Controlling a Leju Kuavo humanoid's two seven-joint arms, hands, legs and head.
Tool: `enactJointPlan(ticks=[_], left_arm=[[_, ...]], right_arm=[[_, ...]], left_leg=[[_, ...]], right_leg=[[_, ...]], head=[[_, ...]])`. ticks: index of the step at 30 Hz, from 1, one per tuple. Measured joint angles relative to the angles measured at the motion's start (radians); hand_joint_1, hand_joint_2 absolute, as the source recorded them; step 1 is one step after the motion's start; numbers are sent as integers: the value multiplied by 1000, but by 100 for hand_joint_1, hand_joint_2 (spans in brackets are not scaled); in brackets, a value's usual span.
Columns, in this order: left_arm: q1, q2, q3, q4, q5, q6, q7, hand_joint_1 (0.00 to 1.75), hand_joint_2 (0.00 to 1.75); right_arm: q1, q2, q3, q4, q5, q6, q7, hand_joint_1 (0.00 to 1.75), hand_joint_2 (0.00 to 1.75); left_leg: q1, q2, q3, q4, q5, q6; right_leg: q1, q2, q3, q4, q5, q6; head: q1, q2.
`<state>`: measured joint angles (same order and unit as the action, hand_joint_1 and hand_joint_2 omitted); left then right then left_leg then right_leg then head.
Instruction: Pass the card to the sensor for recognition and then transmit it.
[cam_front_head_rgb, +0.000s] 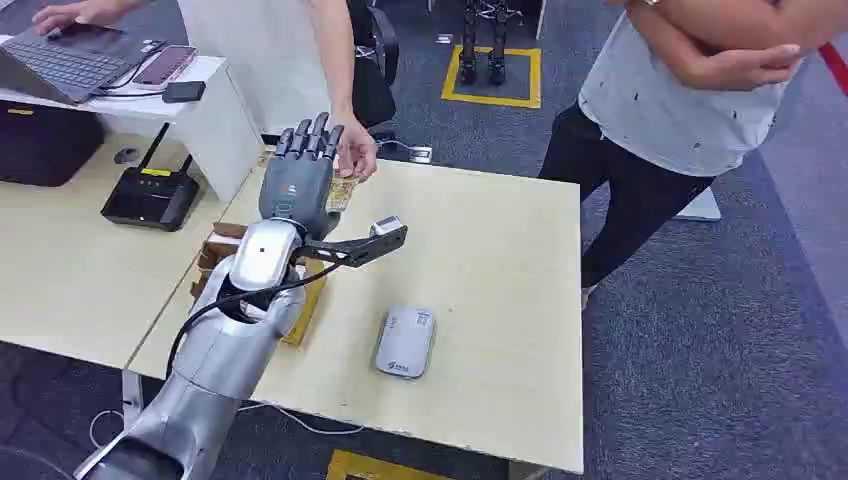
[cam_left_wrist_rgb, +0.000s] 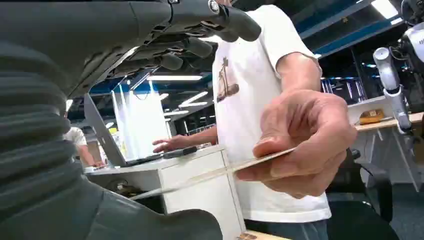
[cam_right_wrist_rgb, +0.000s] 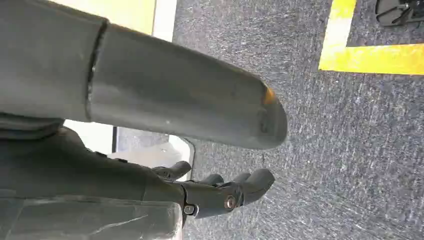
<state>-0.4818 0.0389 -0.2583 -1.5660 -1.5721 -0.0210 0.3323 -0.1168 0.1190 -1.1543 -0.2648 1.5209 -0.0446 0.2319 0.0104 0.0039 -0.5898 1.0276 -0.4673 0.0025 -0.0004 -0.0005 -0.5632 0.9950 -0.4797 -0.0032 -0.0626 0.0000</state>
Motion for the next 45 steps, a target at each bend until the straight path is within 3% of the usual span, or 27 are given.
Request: enactJointPlan(ticks=[5,6,7,32,45], left_arm=[[-7,1,0,10,0,0,2,0,175],[-7,1,0,11,0,0,2,96,175],[-8,1,0,12,0,0,2,175,175],[-4,-32,11,15,0,16,-55,175,175],[76,-74,11,6,0,45,-114,175,175]], right_arm=[[0,0,0,0,0,0,0,0,0],[0,0,0,0,0,0,0,0,0],[0,0,0,0,0,0,0,0,0],[0,0,3,0,15,3,0,0,0],[0,0,3,0,27,3,2,0,0]], left_leg=[[0,0,0,0,0,0],[0,0,0,0,0,0],[0,0,0,0,0,0],[0,-1,0,0,0,0],[0,0,-1,0,0,0]], right_leg=[[0,0,0,0,0,0],[0,0,0,0,0,0],[0,0,0,0,0,0],[0,0,0,0,0,0],[0,0,0,0,0,0]], head=[[0,0],[0,0],[0,0],[0,0],[0,0]])
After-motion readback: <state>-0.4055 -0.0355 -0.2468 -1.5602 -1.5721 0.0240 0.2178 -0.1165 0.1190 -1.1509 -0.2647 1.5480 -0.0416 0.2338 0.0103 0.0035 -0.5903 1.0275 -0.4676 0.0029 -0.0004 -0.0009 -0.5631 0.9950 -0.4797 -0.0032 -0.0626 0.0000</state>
